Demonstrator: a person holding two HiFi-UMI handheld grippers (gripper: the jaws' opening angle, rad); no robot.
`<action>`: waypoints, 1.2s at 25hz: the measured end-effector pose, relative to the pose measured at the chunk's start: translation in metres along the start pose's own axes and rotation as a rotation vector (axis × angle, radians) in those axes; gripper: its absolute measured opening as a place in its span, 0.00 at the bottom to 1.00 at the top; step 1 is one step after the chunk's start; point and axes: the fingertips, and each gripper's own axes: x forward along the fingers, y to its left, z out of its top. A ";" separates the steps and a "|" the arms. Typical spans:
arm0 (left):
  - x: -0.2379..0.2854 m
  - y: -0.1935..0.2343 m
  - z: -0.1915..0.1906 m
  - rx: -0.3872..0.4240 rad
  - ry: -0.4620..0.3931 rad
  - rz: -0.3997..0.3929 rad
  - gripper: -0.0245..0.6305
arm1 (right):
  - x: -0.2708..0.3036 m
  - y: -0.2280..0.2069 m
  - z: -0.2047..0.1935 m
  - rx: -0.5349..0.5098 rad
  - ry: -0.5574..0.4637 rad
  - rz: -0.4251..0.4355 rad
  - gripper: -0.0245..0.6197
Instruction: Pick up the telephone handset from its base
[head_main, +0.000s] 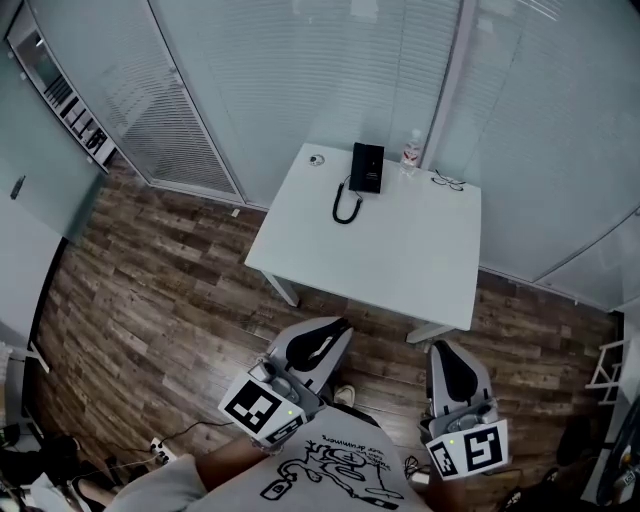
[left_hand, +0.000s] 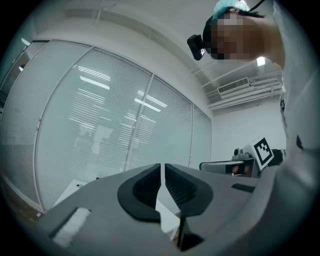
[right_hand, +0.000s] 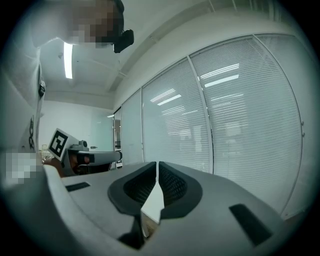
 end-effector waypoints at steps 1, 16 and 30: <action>0.001 0.003 -0.001 -0.002 0.002 -0.002 0.08 | 0.003 0.000 0.000 0.001 0.001 -0.002 0.06; 0.040 0.137 0.016 -0.052 -0.006 0.008 0.08 | 0.148 0.007 0.008 -0.019 0.040 0.036 0.06; 0.054 0.238 0.024 -0.080 0.011 -0.017 0.08 | 0.250 0.027 0.011 -0.012 0.056 0.026 0.06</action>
